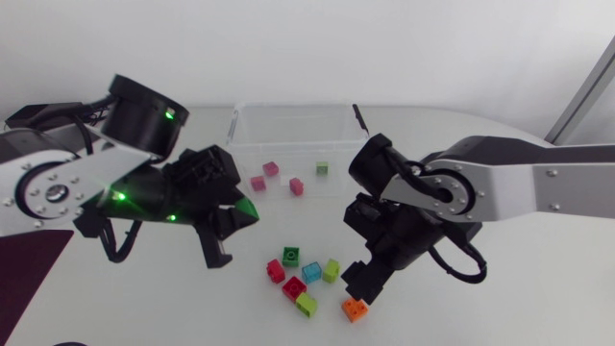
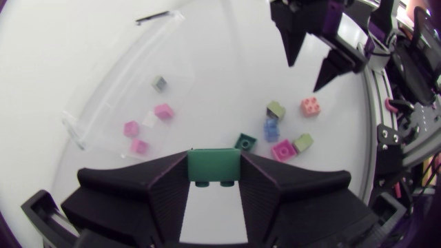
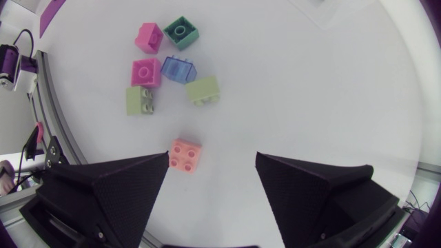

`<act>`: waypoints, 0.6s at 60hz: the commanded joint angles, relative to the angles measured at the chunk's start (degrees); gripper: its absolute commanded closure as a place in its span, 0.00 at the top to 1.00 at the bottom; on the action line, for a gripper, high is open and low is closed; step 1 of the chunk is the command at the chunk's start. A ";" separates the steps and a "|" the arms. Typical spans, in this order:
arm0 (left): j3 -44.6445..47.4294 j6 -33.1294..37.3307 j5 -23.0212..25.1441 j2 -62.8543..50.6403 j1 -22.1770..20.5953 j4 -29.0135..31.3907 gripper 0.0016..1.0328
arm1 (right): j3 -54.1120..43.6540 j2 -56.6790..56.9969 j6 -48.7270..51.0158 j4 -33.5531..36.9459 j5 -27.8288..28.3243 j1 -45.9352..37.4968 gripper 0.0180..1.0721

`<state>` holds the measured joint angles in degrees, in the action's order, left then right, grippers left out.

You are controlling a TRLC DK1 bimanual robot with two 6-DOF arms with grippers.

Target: Pick up the duplo bricks and place them in the container

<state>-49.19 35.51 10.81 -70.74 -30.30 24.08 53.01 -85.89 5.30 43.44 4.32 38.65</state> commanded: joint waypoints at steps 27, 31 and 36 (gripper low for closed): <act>-6.97 -9.14 -1.58 -2.65 4.38 -17.92 0.31 | -2.83 -10.27 -2.84 -3.54 0.61 4.59 0.85; -7.76 -9.84 -1.93 -4.41 5.17 -20.03 0.31 | -3.00 -10.79 -2.93 -4.24 0.69 4.85 0.81; -8.38 -10.46 -3.16 -7.13 6.05 -24.43 0.31 | -3.00 -11.76 -2.84 -4.77 0.61 5.20 0.75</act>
<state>-55.79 26.79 8.51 -75.05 -24.97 1.98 51.35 -96.01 4.03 39.05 4.73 43.18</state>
